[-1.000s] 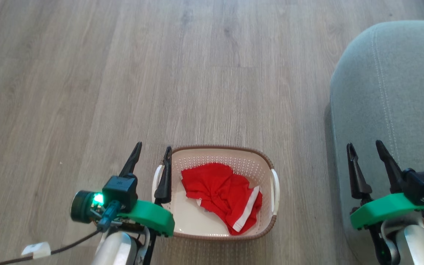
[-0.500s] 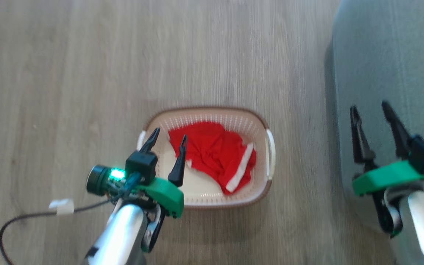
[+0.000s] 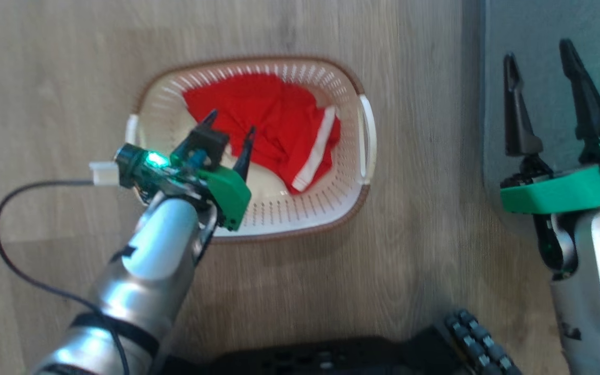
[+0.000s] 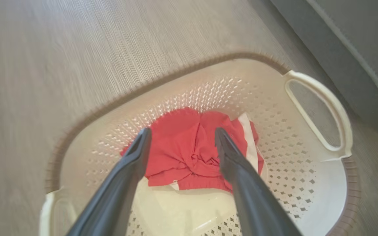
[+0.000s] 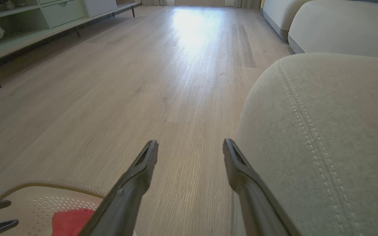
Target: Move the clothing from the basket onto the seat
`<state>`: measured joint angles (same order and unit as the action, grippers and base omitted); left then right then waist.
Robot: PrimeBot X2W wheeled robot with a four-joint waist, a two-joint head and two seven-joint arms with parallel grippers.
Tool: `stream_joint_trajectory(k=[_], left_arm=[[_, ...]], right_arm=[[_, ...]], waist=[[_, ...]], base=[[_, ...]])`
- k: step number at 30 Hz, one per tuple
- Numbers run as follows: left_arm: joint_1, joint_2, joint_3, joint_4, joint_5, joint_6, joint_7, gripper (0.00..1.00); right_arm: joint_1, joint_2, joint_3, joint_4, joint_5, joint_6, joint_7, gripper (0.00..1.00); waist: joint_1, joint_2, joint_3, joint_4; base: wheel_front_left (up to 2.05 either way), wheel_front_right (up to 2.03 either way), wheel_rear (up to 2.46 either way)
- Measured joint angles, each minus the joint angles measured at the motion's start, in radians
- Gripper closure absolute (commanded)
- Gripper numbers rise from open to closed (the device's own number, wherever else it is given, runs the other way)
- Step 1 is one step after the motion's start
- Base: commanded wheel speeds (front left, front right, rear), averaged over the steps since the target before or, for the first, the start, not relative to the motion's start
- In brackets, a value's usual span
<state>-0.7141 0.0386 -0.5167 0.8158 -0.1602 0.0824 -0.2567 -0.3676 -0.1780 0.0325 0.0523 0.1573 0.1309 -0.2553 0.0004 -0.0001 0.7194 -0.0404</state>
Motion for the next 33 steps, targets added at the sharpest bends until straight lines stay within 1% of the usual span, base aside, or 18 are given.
stream_joint_trajectory(k=[2, 3, 5, 10, 14, 18, 21, 24, 31, 33], left_arm=[[-0.048, -0.003, 0.0, 0.086, -0.035, -0.03, 0.0, 0.0], [-0.071, -0.003, -0.003, 0.135, -0.046, -0.037, 0.0, 0.0], [-0.114, -0.001, -0.016, 0.215, -0.041, -0.04, 0.0, 0.0], [-0.243, -0.002, -0.039, 0.332, -0.041, -0.044, 0.0, 0.0], [-0.313, -0.002, -0.045, 0.424, -0.039, -0.025, 0.001, 0.0], [-0.338, -0.002, -0.057, 0.458, -0.039, -0.016, 0.037, 0.0], [-0.353, 0.002, -0.063, 0.467, -0.036, 0.002, 0.077, 0.0], [-0.37, 0.007, -0.064, 0.473, -0.034, 0.027, 0.117, 0.0], [-0.396, 0.025, -0.065, 0.481, -0.035, 0.063, 0.174, 0.0], [-0.397, 0.026, -0.067, 0.481, -0.035, 0.063, 0.19, 0.0]], right_arm=[[-0.012, 0.019, 0.004, -0.019, -0.002, 0.0, 0.0, 0.0], [-0.016, 0.027, 0.007, -0.024, -0.002, 0.0, 0.0, 0.0], [-0.021, 0.035, 0.021, -0.025, -0.006, 0.0, 0.0, 0.0], [-0.043, 0.067, 0.045, -0.045, -0.007, 0.0, 0.0, 0.0], [-0.054, 0.086, 0.067, -0.069, -0.007, 0.0, 0.0, 0.0], [-0.051, 0.101, 0.079, -0.093, -0.008, 0.0, 0.0, 0.0], [-0.051, 0.11, 0.088, -0.11, -0.011, 0.0, 0.0, 0.0], [-0.05, 0.11, 0.103, -0.119, -0.027, 0.0, 0.0, 0.0], [-0.046, 0.113, 0.131, -0.164, -0.054, 0.0, 0.0, 0.0], [-0.042, 0.114, 0.136, -0.179, -0.061, 0.0, 0.0, 0.0]], waist=[[0.0, 0.0, 0.046, -0.015], [-0.0001, 0.0, 0.07, -0.024], [-0.0001, 0.0, 0.11, -0.042], [-0.0001, 0.0, 0.195, -0.097], [-0.0002, 0.0, 0.244, -0.144], [-0.0004, 0.0, 0.277, -0.181], [-0.0004, 0.0, 0.296, -0.196], [-0.0004, 0.0, 0.311, -0.204], [-0.0003, 0.0, 0.333, -0.21], [-0.0004, 0.0, 0.336, -0.211]], base=[[0.0, 0.0, 0.0], [0.0, 0.0, 0.0], [0.0, 0.0, 0.0], [0.0, 0.0, 0.0], [0.0, 0.0, 0.0], [0.0, 0.0, 0.0], [0.0, 0.0, 0.0], [0.0, 0.0, 0.0], [0.0, 0.0, 0.0], [0.0, 0.0, 0.0]])
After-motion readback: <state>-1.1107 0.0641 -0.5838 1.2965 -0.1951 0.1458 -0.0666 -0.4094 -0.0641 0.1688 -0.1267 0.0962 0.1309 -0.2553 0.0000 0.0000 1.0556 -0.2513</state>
